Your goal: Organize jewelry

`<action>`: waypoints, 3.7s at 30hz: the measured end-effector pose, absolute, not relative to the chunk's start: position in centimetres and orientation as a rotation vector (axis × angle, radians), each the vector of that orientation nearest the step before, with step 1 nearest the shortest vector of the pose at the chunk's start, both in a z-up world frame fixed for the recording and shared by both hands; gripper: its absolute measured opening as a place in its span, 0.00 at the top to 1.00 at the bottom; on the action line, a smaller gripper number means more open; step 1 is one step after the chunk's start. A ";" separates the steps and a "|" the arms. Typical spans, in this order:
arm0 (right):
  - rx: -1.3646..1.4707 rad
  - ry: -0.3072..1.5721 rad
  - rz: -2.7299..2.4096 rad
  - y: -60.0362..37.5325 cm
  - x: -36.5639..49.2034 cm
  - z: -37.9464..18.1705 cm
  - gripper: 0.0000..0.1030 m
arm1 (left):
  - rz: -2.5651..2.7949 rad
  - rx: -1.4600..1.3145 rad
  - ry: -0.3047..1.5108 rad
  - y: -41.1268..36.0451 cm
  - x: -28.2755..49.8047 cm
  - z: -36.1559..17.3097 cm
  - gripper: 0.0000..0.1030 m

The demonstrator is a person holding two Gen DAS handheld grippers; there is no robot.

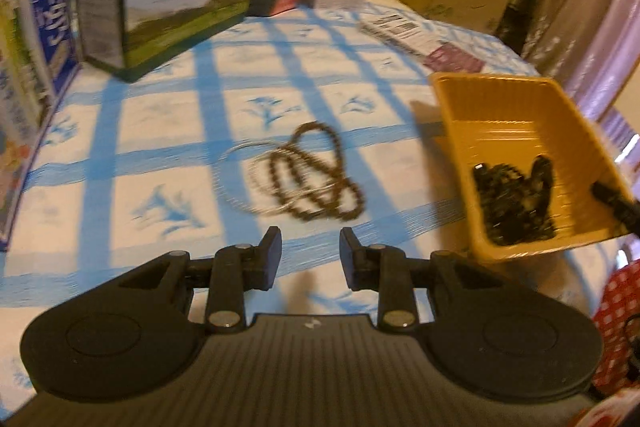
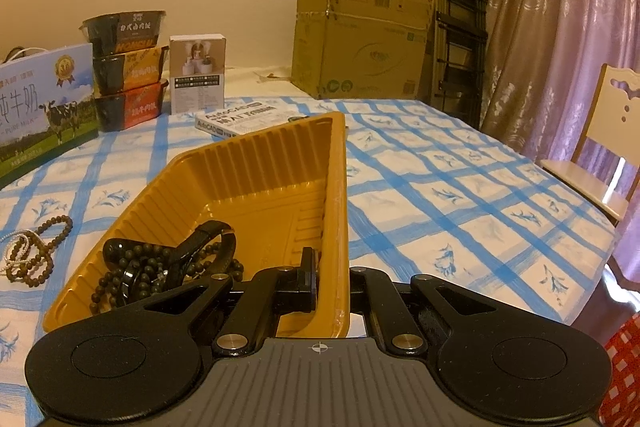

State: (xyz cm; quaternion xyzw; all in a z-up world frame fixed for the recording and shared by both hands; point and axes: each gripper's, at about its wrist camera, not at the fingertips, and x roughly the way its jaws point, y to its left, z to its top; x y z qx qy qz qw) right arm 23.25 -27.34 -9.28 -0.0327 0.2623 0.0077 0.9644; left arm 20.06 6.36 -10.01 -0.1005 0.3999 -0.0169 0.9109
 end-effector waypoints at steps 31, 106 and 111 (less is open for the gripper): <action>-0.065 0.543 0.012 -27.4 23.2 -9.5 0.95 | -0.133 0.311 0.815 4.7 24.8 -13.9 0.73; -0.065 0.547 0.008 -27.3 23.1 -9.7 0.95 | -0.186 0.232 0.982 15.2 22.8 -13.4 0.98; -0.065 0.547 0.009 -27.3 23.1 -9.7 0.95 | -0.172 0.261 0.970 14.7 22.3 -12.9 0.99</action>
